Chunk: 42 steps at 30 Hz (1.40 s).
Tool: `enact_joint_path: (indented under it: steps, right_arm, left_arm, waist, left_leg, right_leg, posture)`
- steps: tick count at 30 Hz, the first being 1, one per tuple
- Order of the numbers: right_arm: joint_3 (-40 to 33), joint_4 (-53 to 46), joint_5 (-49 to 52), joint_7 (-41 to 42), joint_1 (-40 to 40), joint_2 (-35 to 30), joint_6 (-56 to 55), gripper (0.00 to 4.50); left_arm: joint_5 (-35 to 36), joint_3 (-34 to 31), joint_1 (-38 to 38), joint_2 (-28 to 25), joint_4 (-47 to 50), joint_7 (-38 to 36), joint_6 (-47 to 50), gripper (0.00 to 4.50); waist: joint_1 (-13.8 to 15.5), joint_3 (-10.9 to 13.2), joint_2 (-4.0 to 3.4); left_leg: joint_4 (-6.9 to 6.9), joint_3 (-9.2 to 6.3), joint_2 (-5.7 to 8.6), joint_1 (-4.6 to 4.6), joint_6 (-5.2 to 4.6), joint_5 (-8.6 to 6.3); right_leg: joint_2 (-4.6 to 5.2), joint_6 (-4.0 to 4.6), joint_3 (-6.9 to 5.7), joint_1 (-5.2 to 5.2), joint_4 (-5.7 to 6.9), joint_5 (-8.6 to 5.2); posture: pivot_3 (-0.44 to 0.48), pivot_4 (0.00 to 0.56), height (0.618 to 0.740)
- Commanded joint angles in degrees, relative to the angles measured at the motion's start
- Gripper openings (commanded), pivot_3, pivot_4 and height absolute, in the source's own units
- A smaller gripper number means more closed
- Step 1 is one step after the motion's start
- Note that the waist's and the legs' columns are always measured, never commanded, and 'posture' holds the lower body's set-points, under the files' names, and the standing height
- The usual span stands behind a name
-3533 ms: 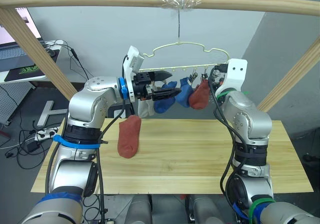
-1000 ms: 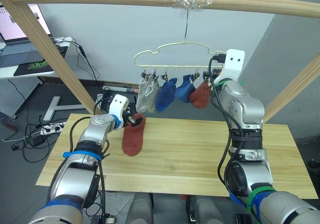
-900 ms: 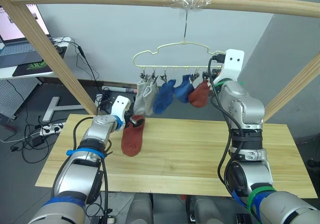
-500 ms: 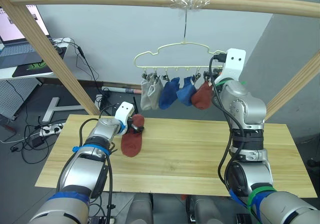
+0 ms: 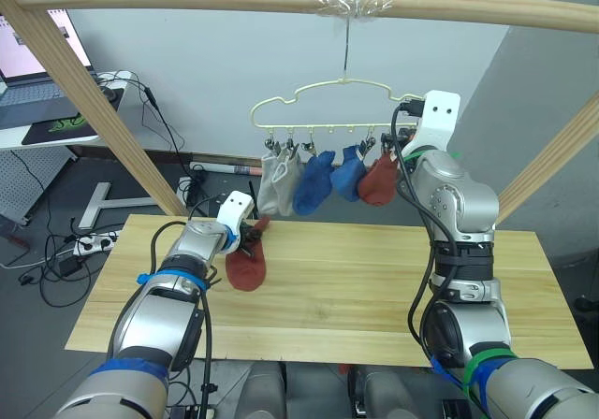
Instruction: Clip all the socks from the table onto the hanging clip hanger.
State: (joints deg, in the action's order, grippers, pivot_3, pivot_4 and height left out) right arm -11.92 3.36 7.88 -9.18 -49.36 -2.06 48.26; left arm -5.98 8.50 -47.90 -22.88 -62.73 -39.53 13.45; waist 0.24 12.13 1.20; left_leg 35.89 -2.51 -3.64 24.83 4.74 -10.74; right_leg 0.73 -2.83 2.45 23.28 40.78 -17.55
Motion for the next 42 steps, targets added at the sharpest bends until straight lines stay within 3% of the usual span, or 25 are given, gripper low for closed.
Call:
enact_joint_path:
  steps: [1, 5, 12, 18, 25, 29, 42]
  right_arm:
    - [0.0, -2.8, 0.3, -0.3, -0.8, -0.1, -0.5, 0.00]
    - [0.1, -3.2, 0.5, -0.3, -1.1, 0.4, 0.1, 0.00]
    - [-0.6, -5.4, 1.4, -0.7, -2.4, 1.1, 3.0, 0.00]
    - [-1.4, -6.3, 1.9, -1.1, -3.4, 1.4, 5.5, 0.00]
    - [-2.8, -7.9, 2.4, -1.7, -5.3, 1.8, 8.9, 0.00]
    - [-3.3, -9.0, 2.5, -1.9, -6.6, 1.5, 10.8, 0.00]
    - [-3.7, -10.8, 2.4, -1.9, -6.8, 1.7, 13.7, 0.00]
  left_arm:
    - [-0.7, 0.9, 1.6, 0.3, 1.2, -2.0, 1.2, 0.05]
    - [0.7, 1.1, 3.2, 1.0, 7.5, -6.7, 2.2, 0.05]
    - [8.9, 0.9, 8.4, 4.4, 34.8, -16.6, 13.4, 0.05]
    - [14.3, 1.2, 6.6, 9.1, 45.9, -16.1, 21.6, 0.05]
    - [13.9, 2.0, 0.4, 15.6, 40.5, -12.3, 18.0, 0.05]
    - [13.3, 0.7, -5.0, 20.1, 30.6, -8.1, 12.1, 0.05]
    - [12.9, -2.8, -15.5, 25.3, 10.2, -2.8, -0.5, 0.05]
  waist:
    - [0.0, 0.0, 0.00]
    - [0.0, 0.0, 0.00]
    - [0.0, 0.0, -0.01]
    - [-0.6, 0.0, -0.02]
    - [-0.6, 0.0, -0.02]
    - [-0.6, 0.0, -0.02]
    - [-1.6, 0.0, -0.02]
  left_leg:
    - [0.00, 0.00, 0.00, 0.00, 0.00, 0.00]
    - [-0.01, 0.00, 0.00, 0.00, 0.00, 0.00]
    - [-0.06, -0.01, -0.01, 0.05, 0.00, 0.00]
    - [-0.04, -0.01, -0.01, 0.04, 0.00, 0.00]
    - [-0.04, -0.01, 0.00, 0.04, -0.01, 0.00]
    - [-0.06, 0.00, 0.01, 0.04, -0.01, 0.00]
    - [-0.69, 0.07, 0.03, 0.09, -0.02, 0.00]
  right_leg:
    - [0.00, 0.00, 0.00, 0.00, 0.00, 0.00]
    - [0.00, 0.00, 0.00, 0.00, -0.02, 0.00]
    - [0.00, 0.00, -0.01, 0.01, -0.05, 0.00]
    - [0.00, 0.00, 0.02, 0.01, -0.05, 0.00]
    - [-0.01, 0.00, 0.03, 0.01, -0.08, 0.00]
    - [-0.01, 0.00, 0.04, 0.01, -0.12, 0.00]
    - [0.00, 0.00, 0.05, 0.02, -0.84, 0.00]
  posture:
    - [0.109, 0.155, 0.740]
    - [0.109, 0.155, 0.740]
    - [0.107, 0.160, 0.740]
    - [0.096, 0.163, 0.740]
    - [0.087, 0.157, 0.740]
    - [0.067, 0.149, 0.740]
    - [0.044, 0.142, 0.740]
